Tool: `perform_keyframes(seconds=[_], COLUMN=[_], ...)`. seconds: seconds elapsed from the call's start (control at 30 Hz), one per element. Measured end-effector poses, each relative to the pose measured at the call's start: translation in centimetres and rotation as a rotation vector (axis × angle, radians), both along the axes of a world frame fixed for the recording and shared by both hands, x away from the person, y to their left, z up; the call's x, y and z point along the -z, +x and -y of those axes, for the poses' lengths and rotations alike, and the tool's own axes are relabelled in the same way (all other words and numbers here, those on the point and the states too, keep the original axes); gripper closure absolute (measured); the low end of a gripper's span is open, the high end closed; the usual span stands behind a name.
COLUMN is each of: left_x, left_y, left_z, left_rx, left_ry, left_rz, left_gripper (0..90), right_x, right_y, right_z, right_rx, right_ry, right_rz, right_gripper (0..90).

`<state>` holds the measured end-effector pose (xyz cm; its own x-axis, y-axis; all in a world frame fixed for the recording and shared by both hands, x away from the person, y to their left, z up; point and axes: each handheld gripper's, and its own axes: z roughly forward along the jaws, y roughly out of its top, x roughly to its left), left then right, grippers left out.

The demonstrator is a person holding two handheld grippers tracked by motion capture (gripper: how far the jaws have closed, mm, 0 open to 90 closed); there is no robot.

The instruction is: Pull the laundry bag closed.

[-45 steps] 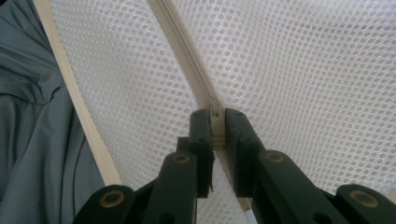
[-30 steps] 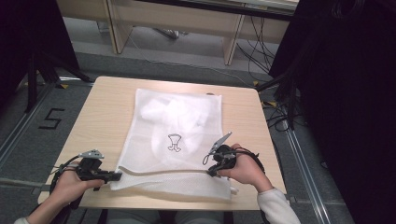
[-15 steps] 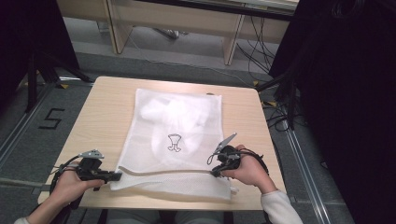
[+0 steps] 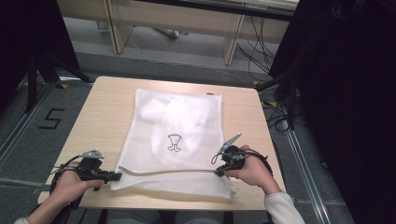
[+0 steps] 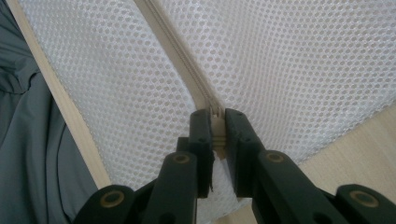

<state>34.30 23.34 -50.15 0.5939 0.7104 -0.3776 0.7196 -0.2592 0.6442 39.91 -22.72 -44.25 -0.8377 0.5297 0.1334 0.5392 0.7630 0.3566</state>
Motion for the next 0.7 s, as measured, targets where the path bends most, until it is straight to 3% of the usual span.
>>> perform_keyframes(seconds=[0.07,0.33,0.43,0.63,0.67,0.7], left_x=[-0.1,0.0,-0.1,-0.1,-0.1,-0.1], left_y=[0.1,0.0,0.1,0.0,0.0,0.1], left_z=[-0.1,0.0,-0.1,-0.1,-0.1,-0.1], left_rx=[0.017,0.001,0.015,0.014,0.009,0.016], left_ry=[0.013,0.001,0.012,0.013,0.012,0.011], left_rz=[-0.017,-0.001,-0.019,-0.016,-0.013,-0.019], left_gripper=[85.5,85.5,85.5,85.5,85.5,85.5], right_x=[0.0,-0.1,0.0,0.1,0.0,0.1], right_y=[0.0,0.1,0.3,0.3,0.0,0.2], right_z=[0.1,0.6,0.9,1.5,1.6,1.7], right_rx=[-0.001,0.007,0.007,0.014,0.043,0.023], right_ry=[0.001,-0.002,-0.008,-0.013,-0.019,-0.019], right_rz=[0.0,0.011,0.023,0.027,0.008,0.02], right_gripper=[82.6,82.6,82.6,82.6,82.6,82.6])
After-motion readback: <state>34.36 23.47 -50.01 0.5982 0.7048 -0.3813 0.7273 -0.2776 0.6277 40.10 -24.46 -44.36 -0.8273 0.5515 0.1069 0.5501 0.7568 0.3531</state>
